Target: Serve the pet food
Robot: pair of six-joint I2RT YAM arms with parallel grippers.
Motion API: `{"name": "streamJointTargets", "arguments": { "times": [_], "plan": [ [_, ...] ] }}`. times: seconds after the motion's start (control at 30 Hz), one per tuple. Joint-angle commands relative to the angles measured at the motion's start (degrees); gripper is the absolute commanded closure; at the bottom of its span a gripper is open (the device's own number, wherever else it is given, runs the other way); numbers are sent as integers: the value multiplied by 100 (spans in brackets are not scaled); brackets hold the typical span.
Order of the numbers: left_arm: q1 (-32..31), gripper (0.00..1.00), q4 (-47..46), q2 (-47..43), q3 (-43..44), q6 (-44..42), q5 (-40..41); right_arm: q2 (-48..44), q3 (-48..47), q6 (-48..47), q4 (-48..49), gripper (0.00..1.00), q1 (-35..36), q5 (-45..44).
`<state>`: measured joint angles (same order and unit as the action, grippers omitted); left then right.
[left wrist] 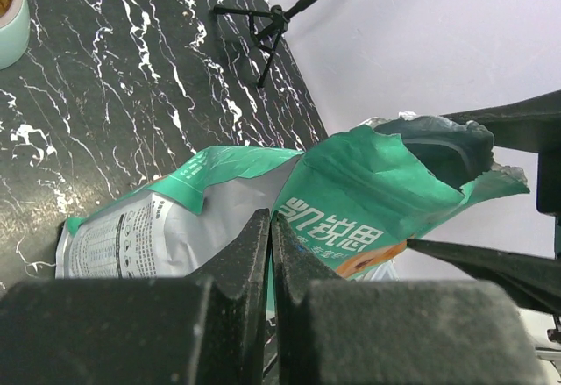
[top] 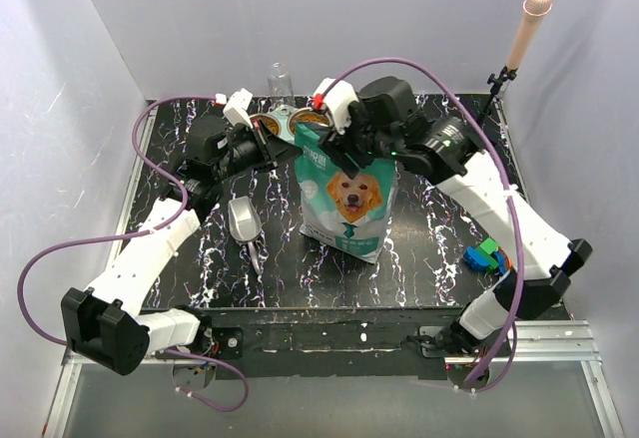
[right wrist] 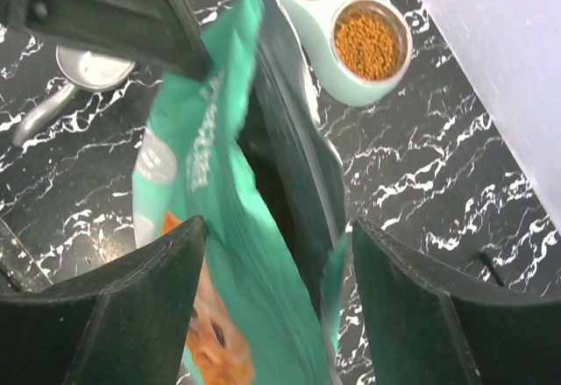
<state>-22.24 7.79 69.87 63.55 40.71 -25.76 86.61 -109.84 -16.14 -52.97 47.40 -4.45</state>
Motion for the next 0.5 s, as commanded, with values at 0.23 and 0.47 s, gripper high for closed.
{"name": "streamJointTargets", "arguments": {
  "times": [0.23, 0.47],
  "plan": [
    [44, 100, 398, -236, 307, -37, 264, 382, -256, -135, 199, 28, 437, -573],
    [44, 100, 512, -210, 439, -291, 80, 226, -153, -310, 226, 71, 437, -962]
  ]
}}
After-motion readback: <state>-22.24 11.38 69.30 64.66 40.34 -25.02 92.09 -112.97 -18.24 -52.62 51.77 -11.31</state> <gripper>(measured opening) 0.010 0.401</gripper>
